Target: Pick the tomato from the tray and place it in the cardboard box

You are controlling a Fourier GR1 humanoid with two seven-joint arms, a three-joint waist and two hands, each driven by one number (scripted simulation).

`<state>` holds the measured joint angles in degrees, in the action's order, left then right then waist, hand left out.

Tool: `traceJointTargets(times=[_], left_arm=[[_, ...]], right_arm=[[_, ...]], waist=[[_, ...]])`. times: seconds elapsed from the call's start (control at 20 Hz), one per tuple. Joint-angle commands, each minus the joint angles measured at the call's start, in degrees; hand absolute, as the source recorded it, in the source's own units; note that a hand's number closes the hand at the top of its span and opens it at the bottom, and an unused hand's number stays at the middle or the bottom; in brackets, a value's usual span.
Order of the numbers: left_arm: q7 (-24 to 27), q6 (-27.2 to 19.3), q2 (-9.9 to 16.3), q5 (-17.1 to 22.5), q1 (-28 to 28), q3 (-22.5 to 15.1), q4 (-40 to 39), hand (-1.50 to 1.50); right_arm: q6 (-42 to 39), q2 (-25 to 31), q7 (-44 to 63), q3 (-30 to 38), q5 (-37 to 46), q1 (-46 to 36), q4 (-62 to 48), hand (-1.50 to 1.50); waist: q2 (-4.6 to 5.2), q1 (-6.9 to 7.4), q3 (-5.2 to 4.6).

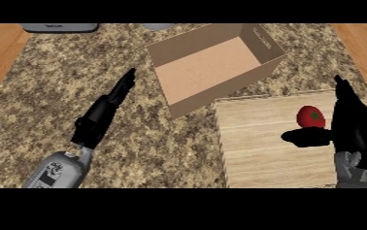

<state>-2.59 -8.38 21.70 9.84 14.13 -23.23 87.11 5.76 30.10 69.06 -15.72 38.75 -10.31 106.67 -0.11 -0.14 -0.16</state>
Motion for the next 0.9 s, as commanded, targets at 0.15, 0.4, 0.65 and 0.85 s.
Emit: traceJointTargets(times=[0.15, 0.4, 0.65, 0.85], left_arm=[[1.8, 1.7, -0.8, -1.2, -0.8, 0.7, -1.1, 0.0], [-2.1, 1.1, -2.3, -2.1, 0.7, 0.6, 1.7, 0.0], [-2.8, 1.3, -3.1, -3.8, -0.8, 1.7, 2.8, 0.0], [-0.3, 5.9, -1.6, -2.4, -1.9, 5.5, 1.0, 0.0]], right_arm=[[-5.1, -4.7, 9.2, 2.2, 2.3, -3.1, -5.5, -1.5], [-5.4, -7.9, 6.6, 3.6, 2.8, -1.0, -8.6, -1.5], [-5.5, -10.6, 5.1, 5.7, 5.8, -0.3, -8.7, -1.5], [-2.7, -11.7, -2.1, 8.1, 8.8, 0.5, -14.2, -1.5]], waist=[[0.18, 0.43, 0.1], [0.07, 0.29, 0.16], [0.02, 0.27, 0.16], [0.1, 0.33, 0.16]])
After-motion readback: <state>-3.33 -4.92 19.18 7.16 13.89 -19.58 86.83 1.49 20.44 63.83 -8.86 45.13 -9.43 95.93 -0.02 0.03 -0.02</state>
